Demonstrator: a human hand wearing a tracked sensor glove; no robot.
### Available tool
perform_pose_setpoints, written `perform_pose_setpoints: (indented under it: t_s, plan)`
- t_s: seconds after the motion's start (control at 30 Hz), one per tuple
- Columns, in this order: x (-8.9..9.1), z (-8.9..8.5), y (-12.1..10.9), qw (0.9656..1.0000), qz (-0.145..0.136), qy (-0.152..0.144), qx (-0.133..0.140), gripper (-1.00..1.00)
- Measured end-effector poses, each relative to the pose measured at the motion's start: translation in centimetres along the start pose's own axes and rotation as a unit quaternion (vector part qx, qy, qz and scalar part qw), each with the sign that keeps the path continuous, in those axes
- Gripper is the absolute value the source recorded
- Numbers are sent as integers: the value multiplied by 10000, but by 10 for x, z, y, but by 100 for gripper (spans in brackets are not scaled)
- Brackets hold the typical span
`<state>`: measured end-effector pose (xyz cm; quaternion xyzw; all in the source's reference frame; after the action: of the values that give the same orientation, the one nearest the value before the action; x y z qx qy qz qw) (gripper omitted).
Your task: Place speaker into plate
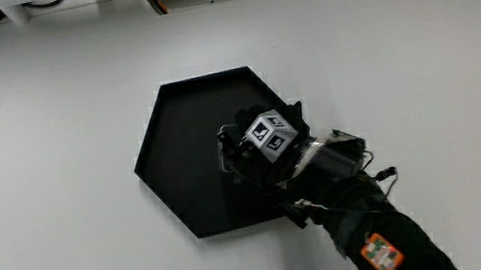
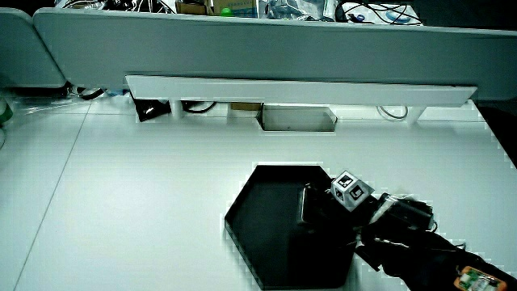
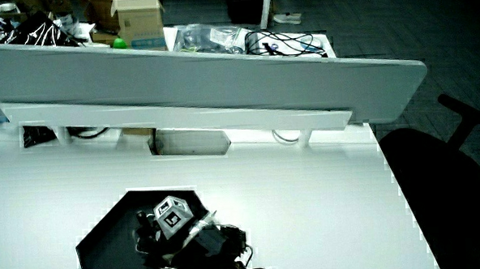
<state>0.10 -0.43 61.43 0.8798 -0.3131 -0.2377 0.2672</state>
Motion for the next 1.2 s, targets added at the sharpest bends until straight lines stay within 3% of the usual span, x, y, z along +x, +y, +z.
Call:
perform_pose_setpoints:
  t_s: [0.17, 0.4, 0.5, 0.6, 0.7, 0.8, 1.03, 1.1, 1.13, 1.2]
  plan:
    - [-7, -20, 13, 9986, -12, -71, -526, 0]
    - [-10, -31, 20, 9963, -62, -227, -823, 0]
    - [-13, -37, 20, 9938, -134, -451, -1010, 0]
    - [-16, -50, 23, 9923, -16, -386, -1175, 0]
    - [-18, -53, 17, 9925, -231, -519, -1085, 0]
    - [-16, -50, 13, 9938, -193, -404, -1017, 0]
    - [-15, -63, 17, 9901, -186, -147, -1381, -47]
    - [-12, -68, 15, 9901, -136, 119, -1395, -60]
    - [-11, -70, 14, 9878, -50, 280, -1530, -67]
    - [-11, -74, 12, 9885, -43, 384, -1465, -80]
